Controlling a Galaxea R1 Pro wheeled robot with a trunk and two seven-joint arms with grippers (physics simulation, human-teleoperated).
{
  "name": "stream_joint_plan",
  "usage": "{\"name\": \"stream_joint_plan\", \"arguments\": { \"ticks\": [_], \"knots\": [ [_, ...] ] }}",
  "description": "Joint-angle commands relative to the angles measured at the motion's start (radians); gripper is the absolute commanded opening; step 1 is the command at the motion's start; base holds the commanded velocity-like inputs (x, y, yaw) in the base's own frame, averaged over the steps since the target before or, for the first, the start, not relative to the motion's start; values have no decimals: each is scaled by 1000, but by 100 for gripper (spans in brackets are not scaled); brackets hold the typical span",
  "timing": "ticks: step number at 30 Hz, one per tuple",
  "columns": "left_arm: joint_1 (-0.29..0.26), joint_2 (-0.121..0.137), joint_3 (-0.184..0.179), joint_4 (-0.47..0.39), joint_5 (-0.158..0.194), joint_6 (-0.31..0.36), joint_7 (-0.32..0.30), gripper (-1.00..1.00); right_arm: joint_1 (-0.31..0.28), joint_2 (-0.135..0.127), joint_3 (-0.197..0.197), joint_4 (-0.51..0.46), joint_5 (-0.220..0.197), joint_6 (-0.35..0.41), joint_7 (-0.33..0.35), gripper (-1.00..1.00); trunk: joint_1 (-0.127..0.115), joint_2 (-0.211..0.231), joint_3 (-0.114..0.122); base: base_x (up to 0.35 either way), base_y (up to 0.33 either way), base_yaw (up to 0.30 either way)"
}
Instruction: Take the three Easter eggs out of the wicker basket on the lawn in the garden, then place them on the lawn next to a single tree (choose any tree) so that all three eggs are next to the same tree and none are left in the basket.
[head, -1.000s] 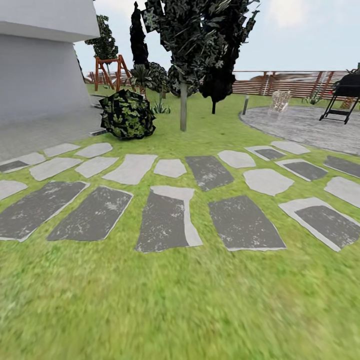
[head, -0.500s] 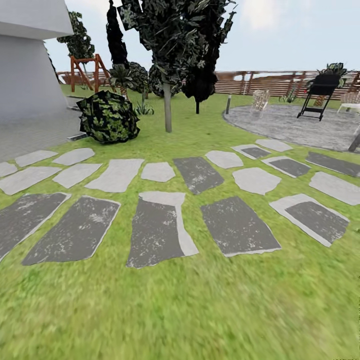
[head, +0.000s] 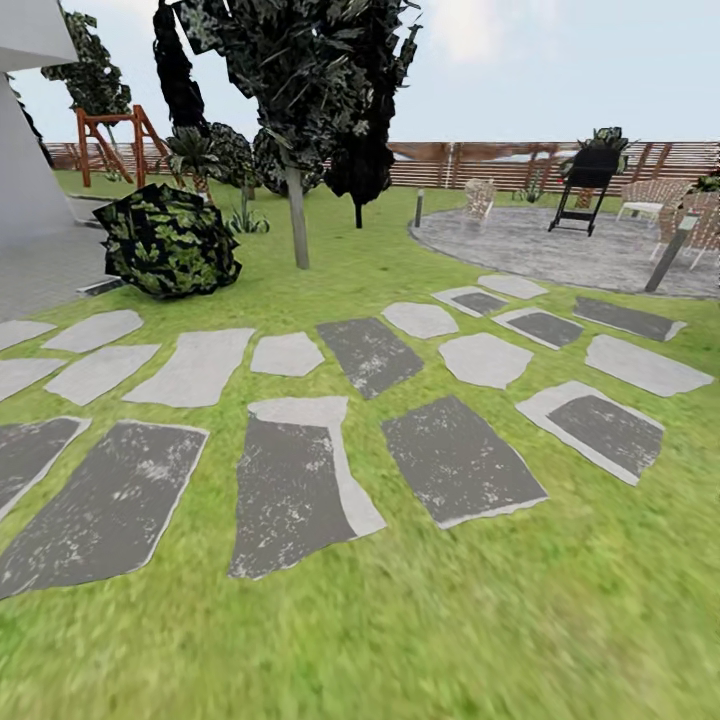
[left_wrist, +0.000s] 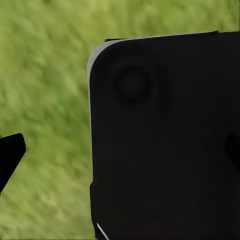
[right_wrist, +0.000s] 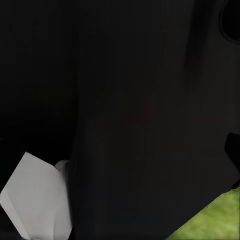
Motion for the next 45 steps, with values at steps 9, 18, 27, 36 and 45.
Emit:
{"name": "stream_joint_plan", "arguments": {
  "ticks": [9,18,27,36,45],
  "knots": [
    [0,0,-1,0,0,-2,0,100,0,1,7,0,0,-2,0,100,1,0,0,307,137,-27],
    [0,0,-1,0,0,-2,0,100,0,0,7,0,0,-2,0,100,1,0,3,308,109,-138],
    [0,0,-1,0,0,-2,0,100,0,1,7,0,0,-2,0,100,1,0,5,308,106,-47],
    [0,0,-1,0,0,-2,0,100,0,0,7,0,1,-2,0,100,1,0,14,308,106,-173],
    [0,0,-1,0,0,-2,0,100,0,0,7,-1,0,-2,-1,100,1,0,17,309,106,-69]
  ]
}}
